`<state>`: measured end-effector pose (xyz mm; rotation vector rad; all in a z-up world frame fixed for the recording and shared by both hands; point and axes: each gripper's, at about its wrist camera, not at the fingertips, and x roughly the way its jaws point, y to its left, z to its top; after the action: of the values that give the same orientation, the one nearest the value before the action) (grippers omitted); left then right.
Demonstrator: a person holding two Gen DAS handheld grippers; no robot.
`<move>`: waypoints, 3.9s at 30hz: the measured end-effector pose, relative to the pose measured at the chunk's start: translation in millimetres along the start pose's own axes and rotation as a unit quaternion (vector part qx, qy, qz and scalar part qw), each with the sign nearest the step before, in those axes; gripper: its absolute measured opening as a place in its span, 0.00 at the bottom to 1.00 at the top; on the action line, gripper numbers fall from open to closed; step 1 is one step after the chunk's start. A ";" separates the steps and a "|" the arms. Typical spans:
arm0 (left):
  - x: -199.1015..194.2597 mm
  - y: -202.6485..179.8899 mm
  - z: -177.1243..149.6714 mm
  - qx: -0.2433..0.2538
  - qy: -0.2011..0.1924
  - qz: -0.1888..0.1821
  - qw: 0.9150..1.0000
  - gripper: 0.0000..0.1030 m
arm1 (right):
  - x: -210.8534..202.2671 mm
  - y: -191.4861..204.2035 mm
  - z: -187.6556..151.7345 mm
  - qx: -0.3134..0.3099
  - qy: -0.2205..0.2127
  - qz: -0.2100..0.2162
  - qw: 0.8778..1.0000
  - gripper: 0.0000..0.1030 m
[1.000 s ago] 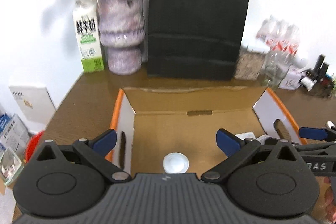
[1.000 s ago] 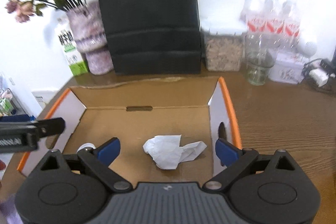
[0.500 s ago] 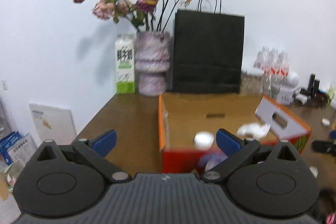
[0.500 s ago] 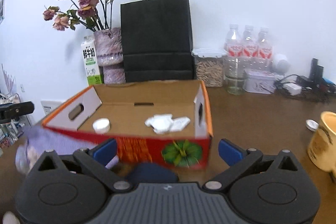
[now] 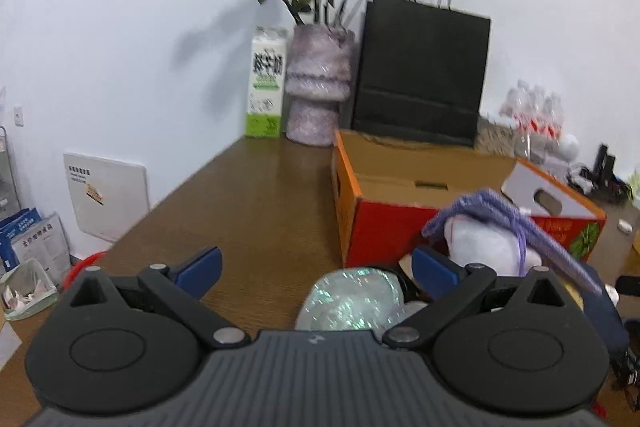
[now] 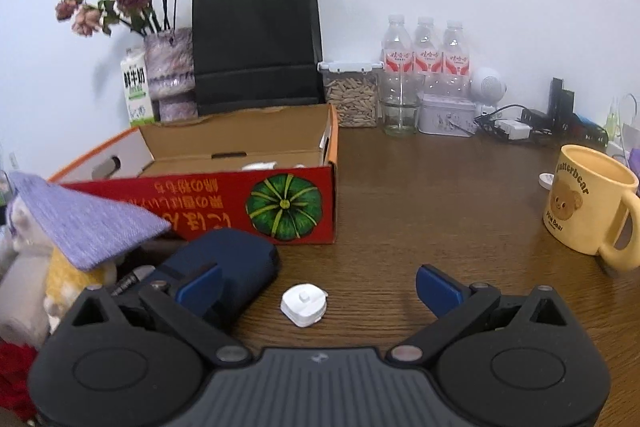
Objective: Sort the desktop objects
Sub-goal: 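Move both tools back toward the iridescent bag and white earbud case, then grasp the iridescent plastic bag with the left tool while the right grasps the earbud case, then carry bag and earbud case into the box and open both tools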
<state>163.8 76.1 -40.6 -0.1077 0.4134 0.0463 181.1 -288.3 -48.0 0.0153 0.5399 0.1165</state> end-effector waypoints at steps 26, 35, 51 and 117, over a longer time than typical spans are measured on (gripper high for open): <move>17.6 -9.4 -11.0 0.036 0.075 -0.017 0.996 0.58 | 24.5 1.2 0.1 -0.005 0.070 -0.009 0.997 0.82; 21.6 -3.2 -12.3 0.018 0.090 -0.035 0.995 0.50 | 18.7 6.1 1.5 -0.019 0.055 0.017 0.998 0.28; 21.9 3.4 -12.4 -0.010 0.078 -0.032 0.996 0.40 | 7.1 -1.6 0.4 0.005 0.018 0.027 0.999 0.26; 118.9 -104.5 98.4 0.037 0.094 -0.010 0.995 1.00 | 109.7 78.6 121.8 -0.021 0.037 0.012 0.999 1.00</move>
<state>318.8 -13.7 10.9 -0.0439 0.6017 0.0016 328.6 -195.6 3.8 -0.0240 0.6107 0.1527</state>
